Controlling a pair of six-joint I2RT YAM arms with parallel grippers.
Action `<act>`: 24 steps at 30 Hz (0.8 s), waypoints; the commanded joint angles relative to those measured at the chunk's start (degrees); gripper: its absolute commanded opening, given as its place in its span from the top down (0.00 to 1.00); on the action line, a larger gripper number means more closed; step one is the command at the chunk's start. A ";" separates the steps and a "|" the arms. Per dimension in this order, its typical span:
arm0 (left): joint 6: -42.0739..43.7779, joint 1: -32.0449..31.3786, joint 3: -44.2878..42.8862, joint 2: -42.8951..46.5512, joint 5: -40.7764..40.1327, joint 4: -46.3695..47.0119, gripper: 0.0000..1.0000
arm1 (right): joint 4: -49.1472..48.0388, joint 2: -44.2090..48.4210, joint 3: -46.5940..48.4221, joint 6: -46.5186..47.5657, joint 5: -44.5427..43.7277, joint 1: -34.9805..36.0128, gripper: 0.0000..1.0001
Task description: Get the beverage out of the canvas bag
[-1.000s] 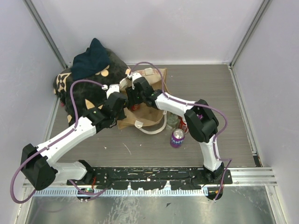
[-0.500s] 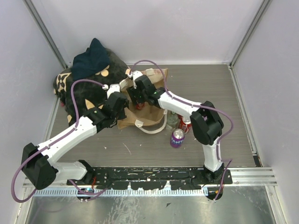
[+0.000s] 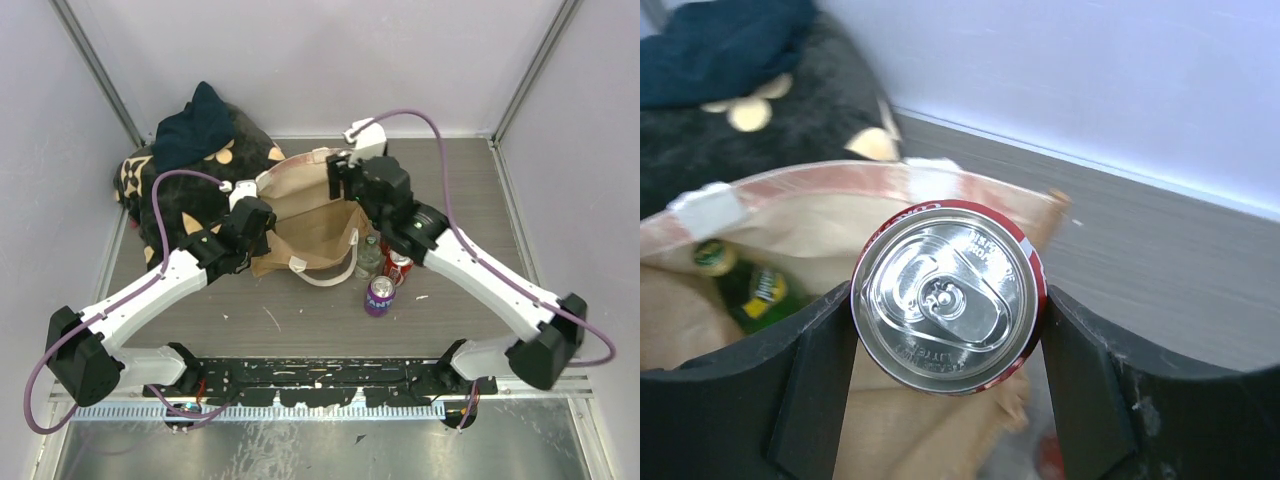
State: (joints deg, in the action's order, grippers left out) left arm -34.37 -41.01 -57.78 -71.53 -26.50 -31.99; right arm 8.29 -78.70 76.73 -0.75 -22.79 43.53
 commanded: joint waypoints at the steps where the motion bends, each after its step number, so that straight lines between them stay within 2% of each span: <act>1: 1.29 0.53 1.78 -0.66 -1.05 -0.82 0.70 | -2.93 10.04 -6.71 -0.82 -16.42 -0.46 1.00; 8: 1.32 0.68 2.46 -0.34 -0.18 -0.04 0.69 | 9.22 24.11 -17.68 -12.82 -32.06 -0.63 0.99; 12: 1.40 0.71 2.83 -0.08 0.32 -0.01 0.69 | 18.06 30.36 -21.80 -21.16 -37.40 -0.65 1.00; 16: 1.50 0.76 2.93 0.08 0.57 -0.14 0.69 | 26.66 34.72 -23.21 -28.84 -39.90 -0.66 0.99; 20: 1.42 0.80 2.84 0.16 0.57 -0.07 0.69 | 36.61 35.28 -24.06 -38.27 -40.08 -0.65 1.00; 24: 1.49 0.80 2.46 -0.10 0.73 -0.22 0.68 | 40.46 36.06 -28.25 -46.62 -37.72 -0.71 0.99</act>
State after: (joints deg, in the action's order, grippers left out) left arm -33.69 -40.71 -56.80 -71.48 -25.91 -30.68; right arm 45.28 -43.88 50.81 -35.00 -58.37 42.89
